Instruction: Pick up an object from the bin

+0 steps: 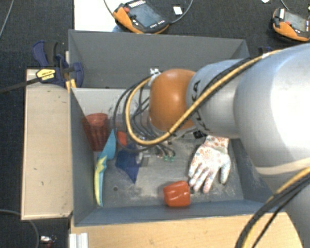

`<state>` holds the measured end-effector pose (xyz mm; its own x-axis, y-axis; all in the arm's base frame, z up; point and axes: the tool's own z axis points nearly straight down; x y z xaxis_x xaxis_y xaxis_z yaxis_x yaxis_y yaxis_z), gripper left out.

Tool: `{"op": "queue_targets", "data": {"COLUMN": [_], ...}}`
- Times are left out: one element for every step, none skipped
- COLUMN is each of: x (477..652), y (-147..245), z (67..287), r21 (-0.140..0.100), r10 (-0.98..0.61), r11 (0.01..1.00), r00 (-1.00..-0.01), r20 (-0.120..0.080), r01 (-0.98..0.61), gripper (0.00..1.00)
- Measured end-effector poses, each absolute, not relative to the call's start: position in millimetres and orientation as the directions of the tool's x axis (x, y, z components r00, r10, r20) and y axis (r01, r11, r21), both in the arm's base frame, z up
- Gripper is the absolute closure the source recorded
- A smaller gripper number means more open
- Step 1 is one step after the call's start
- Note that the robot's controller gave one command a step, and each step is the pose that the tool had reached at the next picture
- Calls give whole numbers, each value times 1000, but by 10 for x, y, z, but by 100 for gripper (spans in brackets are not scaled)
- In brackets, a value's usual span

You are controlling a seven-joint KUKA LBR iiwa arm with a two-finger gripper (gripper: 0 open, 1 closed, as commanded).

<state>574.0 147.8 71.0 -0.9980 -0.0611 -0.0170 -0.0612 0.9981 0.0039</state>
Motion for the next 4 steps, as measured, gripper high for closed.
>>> {"op": "queue_targets", "data": {"x": [5740, 5740, 5740, 5740], "y": [1478, 1478, 1478, 1478], "z": [710, 710, 710, 710], "r21": [4, 4, 4, 4], "r10": [-60, -60, -59, -59], "r11": [998, 998, 998, 998], "r00": [-998, -998, -998, -998], "r20": [-17, -17, -17, -17], "r01": [-60, -60, -59, -59], "gripper": [100, 100, 100, 100]}}
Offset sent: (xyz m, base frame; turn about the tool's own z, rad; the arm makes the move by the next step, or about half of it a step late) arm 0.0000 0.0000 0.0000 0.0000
